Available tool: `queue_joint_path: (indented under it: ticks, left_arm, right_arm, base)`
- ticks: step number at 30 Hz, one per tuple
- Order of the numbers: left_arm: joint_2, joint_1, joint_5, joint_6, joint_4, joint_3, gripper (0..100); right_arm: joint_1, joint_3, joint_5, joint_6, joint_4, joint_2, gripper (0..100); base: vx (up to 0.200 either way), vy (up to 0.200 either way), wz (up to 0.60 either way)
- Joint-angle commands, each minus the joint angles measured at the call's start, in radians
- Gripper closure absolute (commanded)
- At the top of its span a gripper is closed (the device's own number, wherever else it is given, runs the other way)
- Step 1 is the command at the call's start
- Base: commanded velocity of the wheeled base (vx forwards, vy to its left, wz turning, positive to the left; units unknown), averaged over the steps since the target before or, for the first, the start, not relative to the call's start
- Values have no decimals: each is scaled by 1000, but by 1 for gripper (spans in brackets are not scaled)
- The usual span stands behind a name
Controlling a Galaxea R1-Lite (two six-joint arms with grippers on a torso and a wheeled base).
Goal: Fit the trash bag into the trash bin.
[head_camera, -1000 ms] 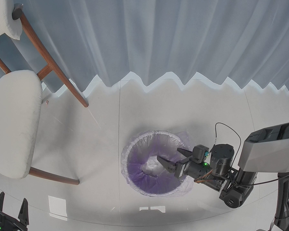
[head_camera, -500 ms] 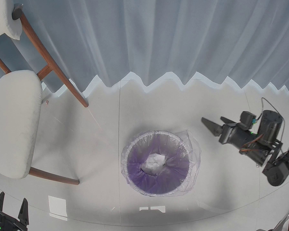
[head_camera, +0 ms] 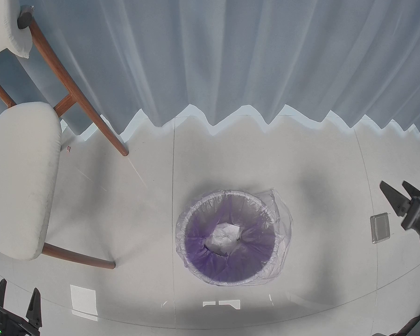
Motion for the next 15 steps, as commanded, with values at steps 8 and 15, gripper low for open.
queue_joint_path:
  ticks: [8,15]
  left_arm:
    - [2,1,0,3,-3,16,0]
    - [2,1,0,-1,-3,16,0]
  right_arm:
    - [-116,232,-9,-214,791,-995,0]
    - [-164,237,-1,-228,771,-1065,0]
  base:
    - [0,0,0]
    - [0,0,0]
